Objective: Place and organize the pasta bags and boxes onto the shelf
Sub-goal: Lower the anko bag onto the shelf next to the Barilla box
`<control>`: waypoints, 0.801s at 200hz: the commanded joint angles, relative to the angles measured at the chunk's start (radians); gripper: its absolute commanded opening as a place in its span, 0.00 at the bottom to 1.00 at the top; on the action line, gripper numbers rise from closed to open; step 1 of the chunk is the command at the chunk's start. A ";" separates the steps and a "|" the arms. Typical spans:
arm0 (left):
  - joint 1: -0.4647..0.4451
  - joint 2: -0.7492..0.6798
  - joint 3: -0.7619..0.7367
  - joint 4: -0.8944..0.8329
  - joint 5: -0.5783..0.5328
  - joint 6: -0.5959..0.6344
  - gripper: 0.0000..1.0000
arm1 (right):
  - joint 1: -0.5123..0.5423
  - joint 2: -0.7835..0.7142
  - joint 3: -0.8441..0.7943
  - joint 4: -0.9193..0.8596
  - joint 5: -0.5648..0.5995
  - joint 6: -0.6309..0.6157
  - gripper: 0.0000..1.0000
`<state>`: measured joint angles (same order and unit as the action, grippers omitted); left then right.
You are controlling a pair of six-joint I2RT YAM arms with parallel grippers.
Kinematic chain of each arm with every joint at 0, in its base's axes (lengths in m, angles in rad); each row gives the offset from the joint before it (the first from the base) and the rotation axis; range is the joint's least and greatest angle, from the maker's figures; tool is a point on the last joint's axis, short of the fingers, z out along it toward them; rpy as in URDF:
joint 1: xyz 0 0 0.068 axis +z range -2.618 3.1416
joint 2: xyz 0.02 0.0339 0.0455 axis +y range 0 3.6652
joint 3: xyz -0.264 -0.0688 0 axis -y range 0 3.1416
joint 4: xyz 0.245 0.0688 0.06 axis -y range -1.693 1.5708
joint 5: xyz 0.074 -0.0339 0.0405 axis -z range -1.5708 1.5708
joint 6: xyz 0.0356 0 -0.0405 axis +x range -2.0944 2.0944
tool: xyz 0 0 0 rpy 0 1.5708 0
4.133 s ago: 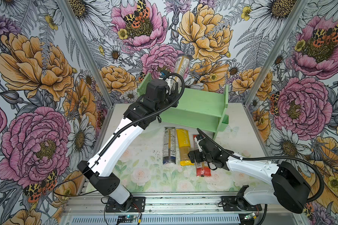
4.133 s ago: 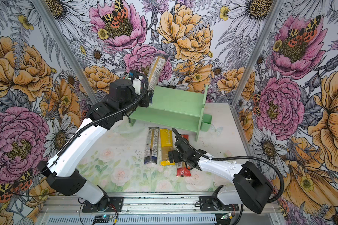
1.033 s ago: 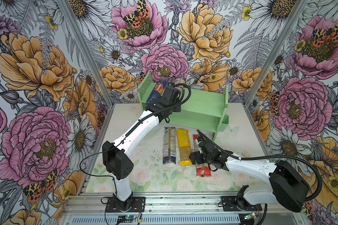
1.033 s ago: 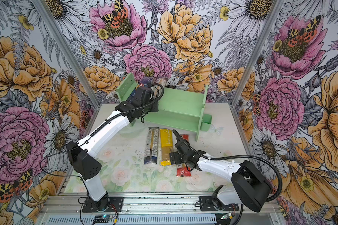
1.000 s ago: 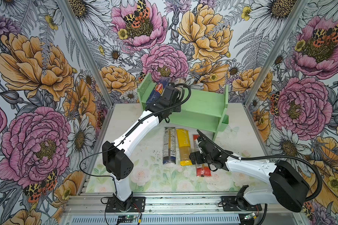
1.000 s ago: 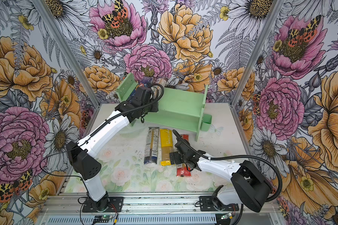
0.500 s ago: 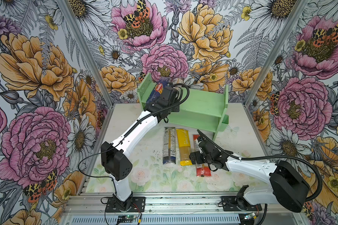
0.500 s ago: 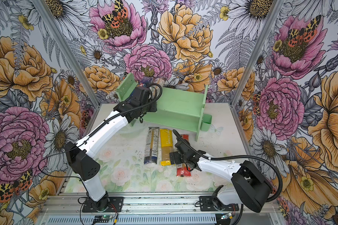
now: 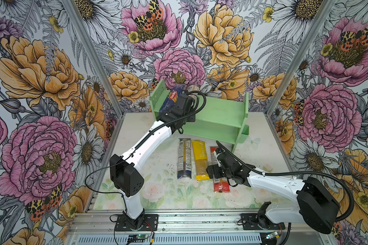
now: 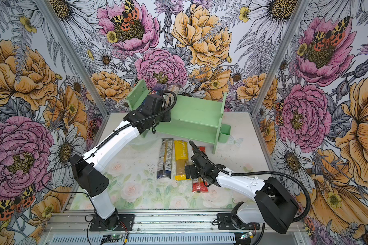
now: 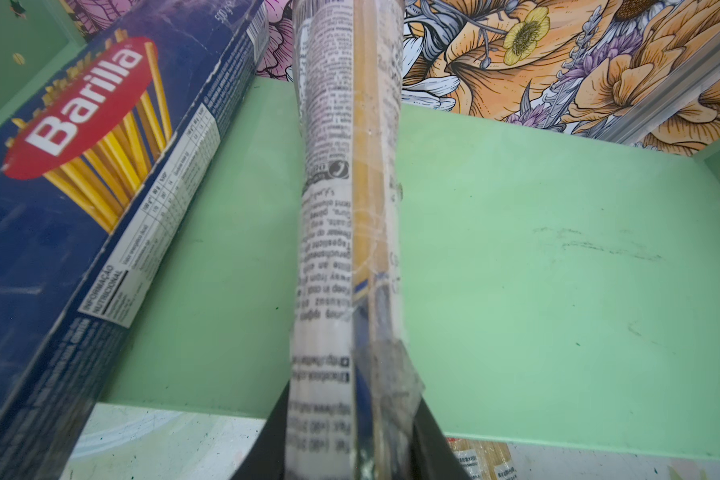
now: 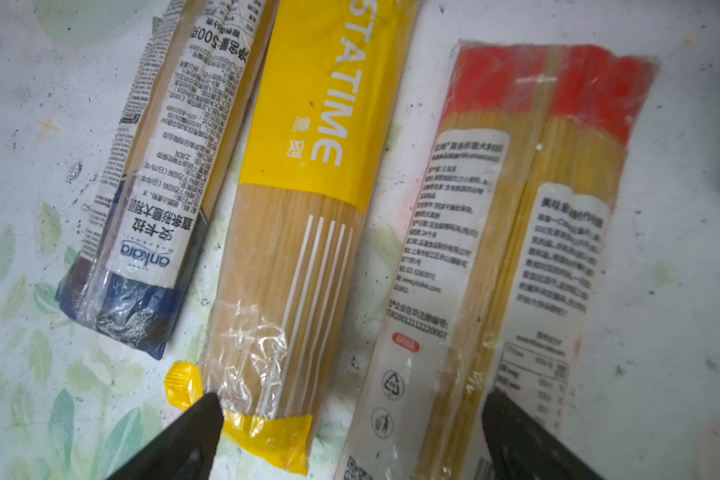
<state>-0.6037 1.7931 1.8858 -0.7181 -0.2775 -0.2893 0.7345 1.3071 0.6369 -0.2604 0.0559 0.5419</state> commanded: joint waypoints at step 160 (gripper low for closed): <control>0.004 -0.072 -0.002 0.135 -0.028 -0.013 0.39 | 0.007 0.017 0.009 -0.005 0.000 0.008 0.99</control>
<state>-0.6037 1.7927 1.8843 -0.7010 -0.2783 -0.2974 0.7345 1.3121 0.6289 -0.2726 0.0551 0.5419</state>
